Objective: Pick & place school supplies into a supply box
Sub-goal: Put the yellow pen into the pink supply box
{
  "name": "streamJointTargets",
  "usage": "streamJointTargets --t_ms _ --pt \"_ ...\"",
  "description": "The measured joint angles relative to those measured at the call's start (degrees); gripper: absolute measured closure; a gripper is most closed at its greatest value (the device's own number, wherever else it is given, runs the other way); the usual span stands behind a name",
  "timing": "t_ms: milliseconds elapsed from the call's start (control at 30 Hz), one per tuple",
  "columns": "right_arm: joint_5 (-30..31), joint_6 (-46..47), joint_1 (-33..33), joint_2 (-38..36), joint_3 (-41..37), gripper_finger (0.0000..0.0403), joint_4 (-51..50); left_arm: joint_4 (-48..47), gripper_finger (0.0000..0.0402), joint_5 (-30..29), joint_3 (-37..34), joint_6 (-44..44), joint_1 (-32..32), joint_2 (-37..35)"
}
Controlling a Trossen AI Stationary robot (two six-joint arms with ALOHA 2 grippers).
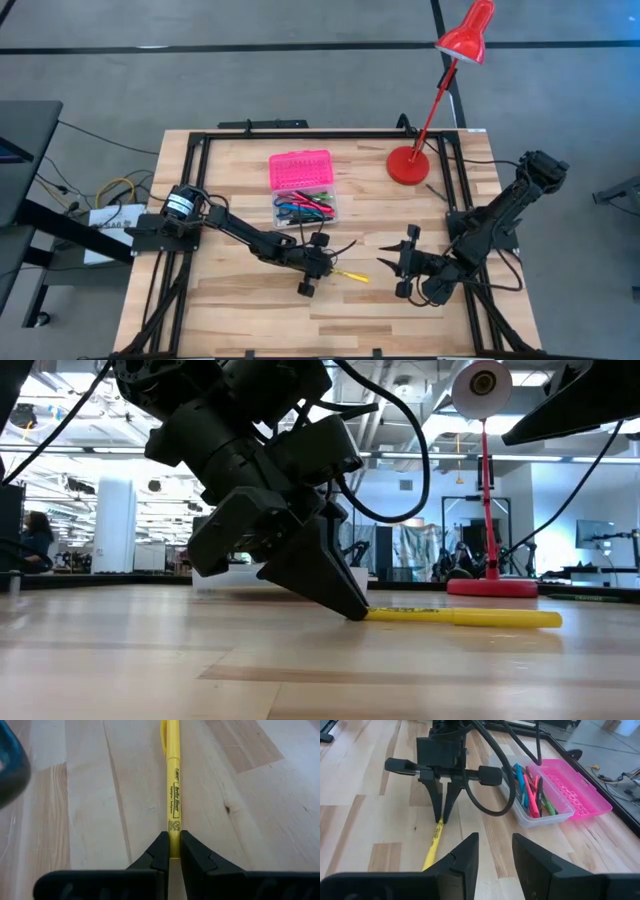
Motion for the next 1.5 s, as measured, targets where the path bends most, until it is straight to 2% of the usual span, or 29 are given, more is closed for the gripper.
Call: streamJointTargets --t_ms 300,533,700,1033,1133,1333,1500 --pt "0.0 0.0 0.0 0.0 0.0 0.0291 0.0 -1.2 0.0389 -1.3 -0.3 1.9 0.2 -3.2" --pt "0.0 0.0 0.0 0.0 0.0 0.0291 0.0 -2.0 0.039 -5.5 -0.3 2.8 0.2 -4.4" --pt "0.0 0.0 0.0 0.0 0.0 0.0291 0.0 -1.8 0.0394 -5.9 -0.2 3.1 0.1 -5.1" --pt "0.0 0.0 -0.3 0.0 0.0 0.0291 0.0 -6.8 0.0399 -12.5 -0.2 4.4 0.1 -10.9" --pt "0.0 0.0 -0.6 0.0 0.0 0.0291 0.0 -7.3 0.0399 -8.7 -0.2 6.1 0.3 -11.4" --pt "-0.2 0.0 -2.2 0.0 0.0 0.0291 0.0 -0.8 0.0401 6.4 -0.6 9.5 3.3 -8.9" --pt "-1.6 0.0 -3.6 0.0 0.0 0.0291 0.0 3.6 0.0375 8.5 -0.6 9.8 5.4 -5.7"
